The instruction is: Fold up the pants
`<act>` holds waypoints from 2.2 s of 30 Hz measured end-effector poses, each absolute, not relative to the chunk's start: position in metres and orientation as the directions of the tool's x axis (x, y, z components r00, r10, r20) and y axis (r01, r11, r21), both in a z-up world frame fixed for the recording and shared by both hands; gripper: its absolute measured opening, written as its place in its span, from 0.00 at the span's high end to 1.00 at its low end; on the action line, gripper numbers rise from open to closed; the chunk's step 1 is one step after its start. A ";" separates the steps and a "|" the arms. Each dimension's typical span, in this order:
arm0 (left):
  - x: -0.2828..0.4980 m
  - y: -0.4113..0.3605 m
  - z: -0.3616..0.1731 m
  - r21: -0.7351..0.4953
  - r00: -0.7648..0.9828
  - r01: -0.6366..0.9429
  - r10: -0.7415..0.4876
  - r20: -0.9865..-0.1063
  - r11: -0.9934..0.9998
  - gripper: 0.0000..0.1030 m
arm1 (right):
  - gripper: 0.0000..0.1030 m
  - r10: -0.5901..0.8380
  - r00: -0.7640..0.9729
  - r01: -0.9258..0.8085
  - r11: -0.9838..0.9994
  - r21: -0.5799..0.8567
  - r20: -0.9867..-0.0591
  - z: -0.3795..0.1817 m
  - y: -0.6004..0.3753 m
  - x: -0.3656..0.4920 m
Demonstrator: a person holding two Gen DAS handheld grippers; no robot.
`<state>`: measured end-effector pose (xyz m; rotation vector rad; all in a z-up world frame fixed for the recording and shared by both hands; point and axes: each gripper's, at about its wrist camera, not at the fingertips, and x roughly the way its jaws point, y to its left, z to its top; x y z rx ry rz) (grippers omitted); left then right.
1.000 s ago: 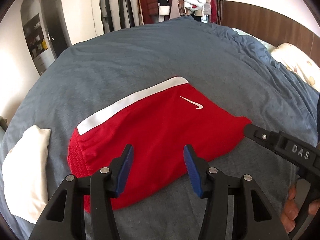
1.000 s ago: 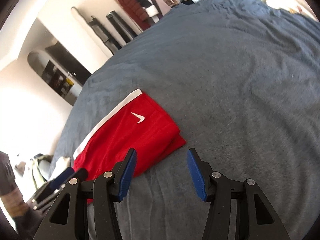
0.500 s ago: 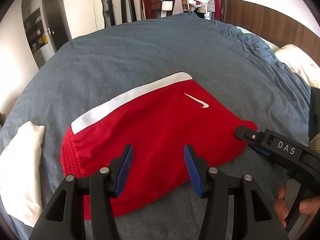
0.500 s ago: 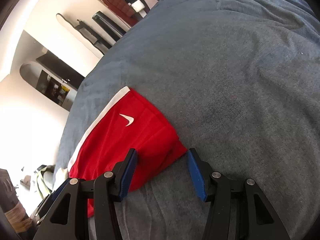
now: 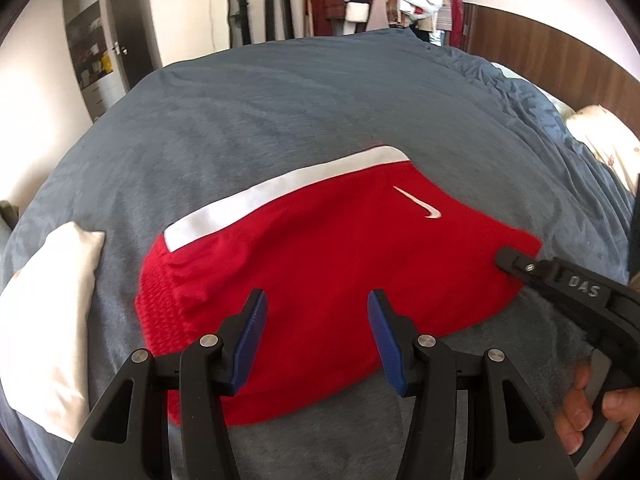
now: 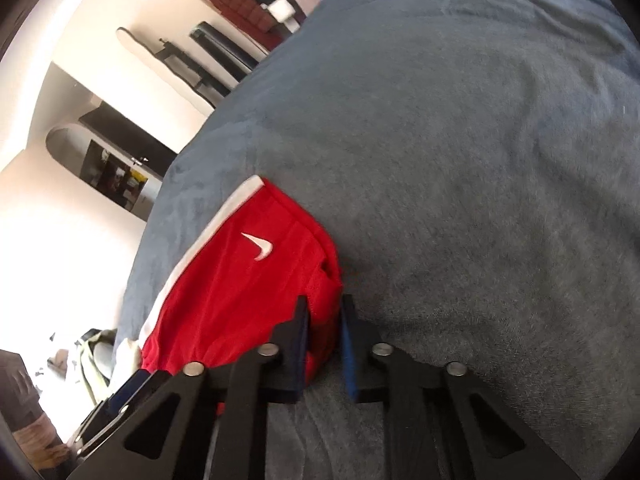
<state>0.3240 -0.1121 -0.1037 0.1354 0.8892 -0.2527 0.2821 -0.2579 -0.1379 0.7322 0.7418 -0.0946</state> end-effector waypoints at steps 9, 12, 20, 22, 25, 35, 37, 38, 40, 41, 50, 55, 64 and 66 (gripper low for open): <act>0.314 -0.065 -0.101 -0.060 0.601 0.157 -0.144 -0.787 0.986 0.50 | 0.90 0.136 0.799 0.147 0.901 0.409 -0.586 -0.083 -0.214 0.284; 0.311 -0.050 -0.098 -0.075 0.606 0.122 -0.134 -0.784 0.990 0.50 | 0.90 0.162 0.799 0.074 0.929 0.363 -0.578 -0.069 -0.193 0.290; 0.300 0.001 -0.095 -0.111 0.617 0.034 -0.108 -0.779 0.993 0.50 | 0.90 0.237 0.779 -0.088 0.958 0.274 -0.580 -0.050 -0.138 0.299; 0.297 0.013 -0.096 -0.118 0.618 0.016 -0.103 -0.780 0.993 0.50 | 0.90 0.255 0.774 -0.126 0.959 0.255 -0.580 -0.045 -0.121 0.297; 0.291 0.030 -0.097 -0.130 0.618 -0.012 -0.095 -0.780 0.991 0.50 | 0.90 0.284 0.764 -0.188 0.957 0.222 -0.579 -0.038 -0.098 0.295; 0.279 0.072 -0.106 -0.155 0.615 -0.072 -0.079 -0.784 0.985 0.49 | 0.90 0.366 0.650 -0.374 0.917 0.139 -0.666 -0.057 -0.027 0.289; 0.278 0.074 -0.107 -0.152 0.616 -0.074 -0.075 -0.784 0.986 0.49 | 0.90 0.373 0.628 -0.389 0.911 0.140 -0.683 -0.065 -0.019 0.287; 0.279 0.075 -0.108 -0.150 0.615 -0.071 -0.075 -0.785 0.986 0.49 | 0.90 0.376 0.620 -0.393 0.908 0.141 -0.689 -0.068 -0.016 0.285; 0.279 0.074 -0.109 -0.138 0.613 -0.065 -0.069 -0.787 0.988 0.49 | 0.90 0.378 0.607 -0.396 0.906 0.146 -0.699 -0.073 -0.012 0.282; 0.280 0.075 -0.109 -0.130 0.612 -0.063 -0.065 -0.788 0.989 0.49 | 0.90 0.378 0.603 -0.395 0.907 0.149 -0.702 -0.075 -0.011 0.282; 0.277 0.077 -0.103 -0.112 0.622 -0.065 -0.048 -0.782 0.992 0.49 | 0.77 0.397 0.559 -0.378 0.904 0.202 -0.728 -0.084 -0.011 0.286; 0.270 0.075 -0.093 -0.069 0.640 -0.051 -0.020 -0.768 0.996 0.45 | 0.69 0.403 0.573 -0.382 0.902 0.203 -0.714 -0.074 -0.010 0.276; 0.248 0.057 -0.063 -0.032 0.683 0.005 -0.027 -0.729 0.999 0.41 | 0.69 0.392 0.636 -0.313 0.919 0.241 -0.665 -0.044 -0.036 0.250; 0.242 0.048 -0.057 -0.017 0.699 0.026 -0.031 -0.715 1.000 0.39 | 0.69 0.381 0.655 -0.279 0.924 0.261 -0.652 -0.039 -0.051 0.243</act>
